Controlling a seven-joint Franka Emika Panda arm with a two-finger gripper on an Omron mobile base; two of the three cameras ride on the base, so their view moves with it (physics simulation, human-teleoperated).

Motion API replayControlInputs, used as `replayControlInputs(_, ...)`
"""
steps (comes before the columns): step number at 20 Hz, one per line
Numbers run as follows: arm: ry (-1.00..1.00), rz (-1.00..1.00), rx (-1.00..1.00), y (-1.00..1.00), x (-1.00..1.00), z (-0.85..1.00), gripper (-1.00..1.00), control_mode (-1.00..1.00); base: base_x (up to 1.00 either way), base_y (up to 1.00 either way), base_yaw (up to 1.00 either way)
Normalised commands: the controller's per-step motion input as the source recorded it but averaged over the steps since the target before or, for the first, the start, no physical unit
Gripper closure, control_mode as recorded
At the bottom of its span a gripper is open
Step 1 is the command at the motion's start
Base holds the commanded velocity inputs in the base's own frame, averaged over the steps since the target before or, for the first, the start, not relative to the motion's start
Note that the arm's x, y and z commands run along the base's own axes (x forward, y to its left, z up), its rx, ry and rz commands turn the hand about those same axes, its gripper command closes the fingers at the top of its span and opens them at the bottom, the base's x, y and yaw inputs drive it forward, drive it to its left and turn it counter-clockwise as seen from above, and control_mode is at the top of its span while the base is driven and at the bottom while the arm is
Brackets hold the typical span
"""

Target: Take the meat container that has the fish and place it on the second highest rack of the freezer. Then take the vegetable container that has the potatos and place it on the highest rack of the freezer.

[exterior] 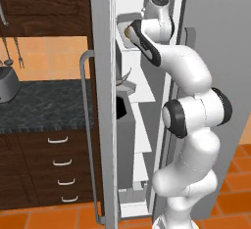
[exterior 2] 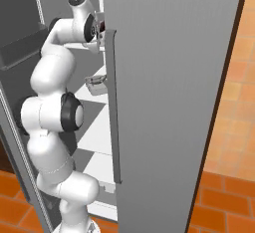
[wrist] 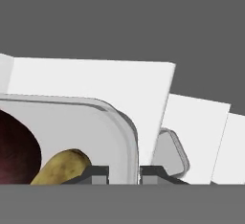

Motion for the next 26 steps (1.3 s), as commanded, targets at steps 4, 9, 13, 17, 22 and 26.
replayControlInputs(4,0.0,-0.03,0.0,0.0,1.0,-0.16,-1.0,-1.0,0.0,0.0,0.0)
replayControlInputs(9,-0.05,-0.05,-0.02,0.0,0.9,-0.09,-1.0,-1.0,0.0,0.0,0.0)
replayControlInputs(13,-0.26,-0.01,-0.04,-0.06,-0.31,-0.09,-1.0,-1.0,0.0,0.0,0.0)
replayControlInputs(17,-0.19,0.0,0.0,-0.21,-0.8,-0.23,-1.0,-1.0,0.0,0.0,0.0)
replayControlInputs(22,-0.01,0.0,-0.12,-0.52,-0.97,-1.0,-1.0,-1.0,0.0,0.0,0.0)
replayControlInputs(26,-0.09,0.06,-0.12,-0.29,-1.0,-0.84,-1.0,-1.0,0.0,0.0,0.0)
